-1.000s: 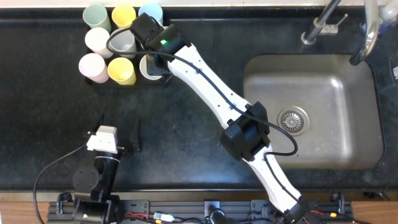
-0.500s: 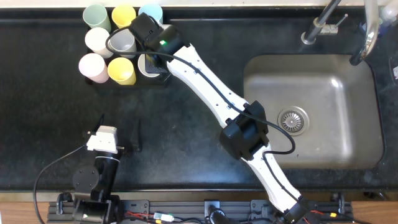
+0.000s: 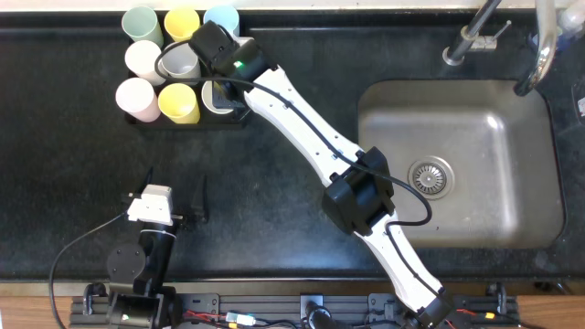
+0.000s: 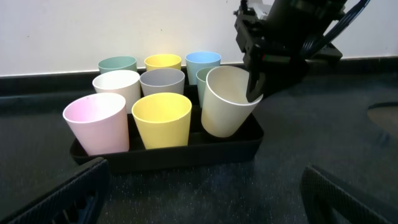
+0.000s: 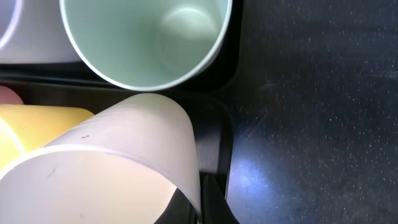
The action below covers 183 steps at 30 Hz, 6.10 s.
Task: Store Cups
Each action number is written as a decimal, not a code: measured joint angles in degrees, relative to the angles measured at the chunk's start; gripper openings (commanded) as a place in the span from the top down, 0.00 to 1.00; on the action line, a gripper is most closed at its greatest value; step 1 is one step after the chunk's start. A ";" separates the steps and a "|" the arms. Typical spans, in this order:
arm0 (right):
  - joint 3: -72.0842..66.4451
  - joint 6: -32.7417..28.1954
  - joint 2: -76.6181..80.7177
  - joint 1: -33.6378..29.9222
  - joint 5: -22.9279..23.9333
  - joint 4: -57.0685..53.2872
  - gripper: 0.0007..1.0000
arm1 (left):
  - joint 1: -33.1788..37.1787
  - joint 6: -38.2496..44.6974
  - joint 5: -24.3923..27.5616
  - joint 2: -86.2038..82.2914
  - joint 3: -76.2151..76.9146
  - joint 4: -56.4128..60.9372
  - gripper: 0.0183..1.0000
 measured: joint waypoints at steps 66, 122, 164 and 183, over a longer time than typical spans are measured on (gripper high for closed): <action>5.27 -15.67 -20.28 -7.37 1.07 -9.16 0.00 | 0.00 0.00 0.00 0.00 0.00 0.00 0.00; -90.73 -22.36 -108.91 -21.05 15.85 25.22 0.00 | 0.00 0.00 0.00 0.00 0.00 -0.02 0.00; -132.78 -30.03 -129.48 -38.56 1.95 63.73 0.00 | 0.00 0.00 0.00 0.00 0.00 0.00 0.00; -141.98 -30.21 -129.59 -38.58 1.07 78.90 0.00 | 0.00 0.00 0.00 0.00 0.00 0.00 0.00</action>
